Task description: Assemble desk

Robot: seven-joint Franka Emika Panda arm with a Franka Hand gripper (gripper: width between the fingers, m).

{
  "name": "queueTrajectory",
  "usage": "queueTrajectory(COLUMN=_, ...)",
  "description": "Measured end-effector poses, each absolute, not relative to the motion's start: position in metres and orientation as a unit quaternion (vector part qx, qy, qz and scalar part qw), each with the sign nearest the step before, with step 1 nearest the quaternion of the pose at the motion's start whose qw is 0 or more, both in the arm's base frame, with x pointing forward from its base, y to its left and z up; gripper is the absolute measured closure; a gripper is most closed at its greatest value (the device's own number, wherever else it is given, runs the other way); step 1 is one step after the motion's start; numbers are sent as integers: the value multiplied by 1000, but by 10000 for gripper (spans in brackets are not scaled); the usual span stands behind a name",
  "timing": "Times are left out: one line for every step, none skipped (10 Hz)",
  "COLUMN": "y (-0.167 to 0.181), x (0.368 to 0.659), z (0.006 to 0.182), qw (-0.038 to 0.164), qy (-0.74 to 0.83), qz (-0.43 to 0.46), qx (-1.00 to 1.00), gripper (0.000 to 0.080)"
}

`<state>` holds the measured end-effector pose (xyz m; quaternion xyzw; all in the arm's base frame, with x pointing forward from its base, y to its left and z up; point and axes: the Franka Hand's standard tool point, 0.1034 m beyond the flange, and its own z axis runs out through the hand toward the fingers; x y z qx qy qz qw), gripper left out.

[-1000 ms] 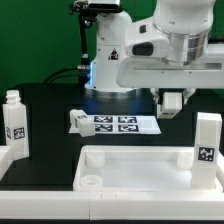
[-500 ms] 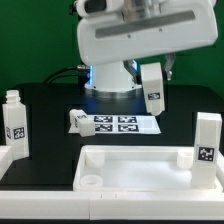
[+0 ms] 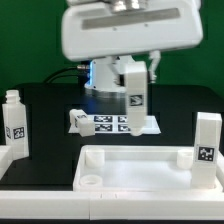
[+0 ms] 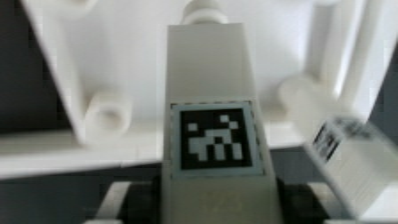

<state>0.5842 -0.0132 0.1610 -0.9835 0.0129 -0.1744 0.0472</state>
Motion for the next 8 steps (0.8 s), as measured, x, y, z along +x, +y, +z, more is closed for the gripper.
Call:
queueTrajectory(y=-31, x=599, z=165, qw=22, qy=-9, qz=-219, qx=-975, gripper=514)
queueTrajectory(y=-47, x=603, z=168, qw=-13, qy=-25, qz=-259, qx=-966, gripper=514)
queueTrajectory(y=-61, x=600, z=171, qw=-57, qy=-31, qz=-293, qx=-954, gripper=514)
queueTrajectory(y=-72, x=598, z=171, qw=-84, qy=-34, qz=-316, qx=-944, gripper=514)
queueTrajectory(y=-70, x=598, z=167, qw=-76, qy=-32, qz=-316, qx=-945, gripper=514)
queueTrajectory(y=-65, x=599, z=164, qw=-65, qy=-28, qz=-309, qx=-948, gripper=514)
queueTrajectory(y=-54, x=607, z=161, qw=-37, qy=-27, qz=-291, qx=-956, gripper=514)
queueTrajectory(y=-50, x=619, z=161, qw=-1, qy=-22, qz=-264, qx=-964, gripper=514)
